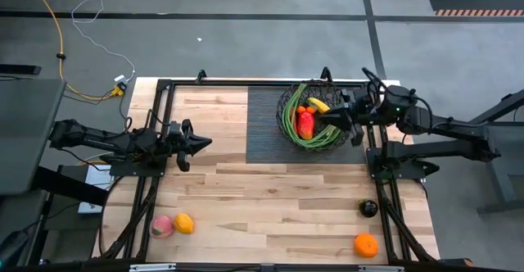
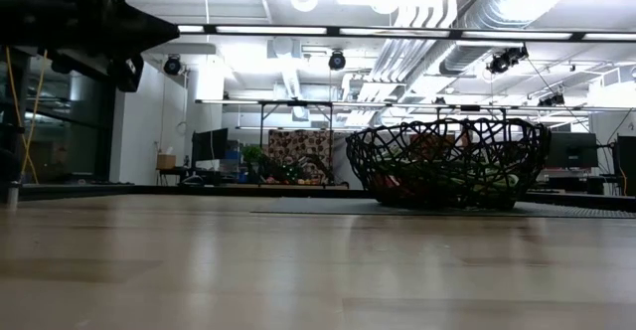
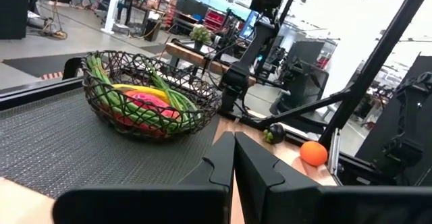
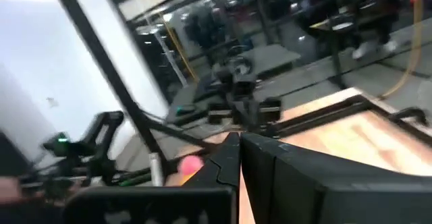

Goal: Build produce basket
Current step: Put the mangosteen into the black basket

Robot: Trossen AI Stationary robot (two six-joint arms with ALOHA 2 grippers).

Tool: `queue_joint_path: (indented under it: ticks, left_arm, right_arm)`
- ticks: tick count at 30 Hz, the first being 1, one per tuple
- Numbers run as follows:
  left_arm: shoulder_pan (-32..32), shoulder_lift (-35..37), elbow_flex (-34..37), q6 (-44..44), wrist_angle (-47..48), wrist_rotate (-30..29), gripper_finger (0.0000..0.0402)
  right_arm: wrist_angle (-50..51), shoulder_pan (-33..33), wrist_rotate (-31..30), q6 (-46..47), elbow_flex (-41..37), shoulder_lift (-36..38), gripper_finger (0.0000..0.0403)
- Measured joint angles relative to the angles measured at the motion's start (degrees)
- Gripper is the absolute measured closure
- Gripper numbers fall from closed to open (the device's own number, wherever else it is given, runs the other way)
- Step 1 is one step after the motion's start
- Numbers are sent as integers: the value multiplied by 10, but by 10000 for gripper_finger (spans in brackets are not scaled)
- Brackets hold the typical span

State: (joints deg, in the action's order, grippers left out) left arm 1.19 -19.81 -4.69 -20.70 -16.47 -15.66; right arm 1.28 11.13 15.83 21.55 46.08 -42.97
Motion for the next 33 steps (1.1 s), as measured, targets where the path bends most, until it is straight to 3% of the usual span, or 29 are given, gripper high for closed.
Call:
queue_joint_path:
  ticks: [3,8,12,17,23,29,33]
  left_arm:
    - [0,0,0,1,2,2,401]
    - [0,-1,0,-3,4,5,401]
    - [0,-1,0,-3,4,1,401]
    - [0,-1,0,-3,4,-1,401]
    - [0,-1,0,-8,4,-2,401]
    - [0,0,0,-12,4,-4,401]
    - [0,-1,0,-12,3,-6,401]
  right_arm:
    - [67,-28,20,-9,33,-29,403]
    - [362,-90,17,-12,141,-91,403]
    - [545,-154,17,74,199,-123,402]
    - [695,-256,17,232,200,-133,402]
    - [701,-387,15,427,144,-132,351]
    - [655,-489,6,655,67,-143,228]
    - [619,-529,9,742,20,-155,148]
